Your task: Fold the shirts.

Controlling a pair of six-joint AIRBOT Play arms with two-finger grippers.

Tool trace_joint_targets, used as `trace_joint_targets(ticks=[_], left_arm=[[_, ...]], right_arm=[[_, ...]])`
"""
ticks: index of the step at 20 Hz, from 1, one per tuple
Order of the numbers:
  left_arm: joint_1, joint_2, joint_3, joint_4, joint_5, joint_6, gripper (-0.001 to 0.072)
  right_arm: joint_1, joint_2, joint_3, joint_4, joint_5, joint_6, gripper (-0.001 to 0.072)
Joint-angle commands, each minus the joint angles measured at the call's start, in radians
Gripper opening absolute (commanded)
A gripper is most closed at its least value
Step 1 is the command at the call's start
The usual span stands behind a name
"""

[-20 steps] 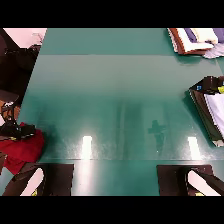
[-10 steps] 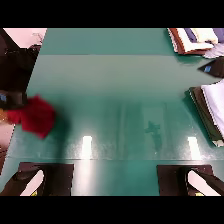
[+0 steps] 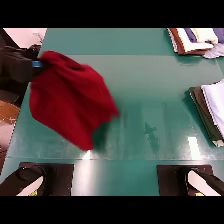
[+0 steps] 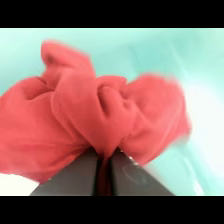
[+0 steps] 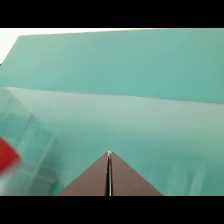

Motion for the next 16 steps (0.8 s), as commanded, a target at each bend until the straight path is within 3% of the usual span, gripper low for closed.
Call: trace_joint_targets(ticks=[1,5,6,7,8,9,10,13,16], left_arm=[[-0.112,-0.161,0.017,-0.140,0.019,0.111,0.0028],[-0.140,-0.406,0.017,-0.260,0.022,0.221,0.0034],[-0.140,-0.457,0.017,-0.250,0.031,0.223,0.0314],[-0.138,-0.496,0.017,-0.230,0.042,0.222,0.0646],[-0.129,-0.522,0.017,-0.199,0.048,0.219,0.0666],[-0.110,-0.534,0.017,-0.177,0.046,0.219,0.0607],[-0.078,-0.531,0.017,-0.169,0.033,0.219,0.0605],[0.044,-0.500,0.012,-0.171,-0.077,0.209,0.0605],[0.105,-0.432,-0.145,-0.216,-0.082,0.212,0.0606]], right_arm=[[0.001,-0.001,0.018,0.002,-0.001,0.002,0.0021],[0.001,-0.001,0.018,-0.004,0.032,0.002,0.0021],[0.001,-0.001,0.018,-0.006,0.042,0.002,0.0021],[0.000,-0.001,0.018,-0.006,0.048,0.002,0.0021],[0.000,-0.001,0.018,-0.006,0.050,0.002,0.0021],[0.000,-0.001,0.018,-0.006,0.050,0.002,0.0021],[0.000,-0.001,0.018,-0.006,0.050,0.002,0.0021],[0.000,-0.001,0.018,-0.006,0.050,0.002,0.0021],[0.000,-0.001,0.018,-0.007,0.050,0.002,0.0021]])
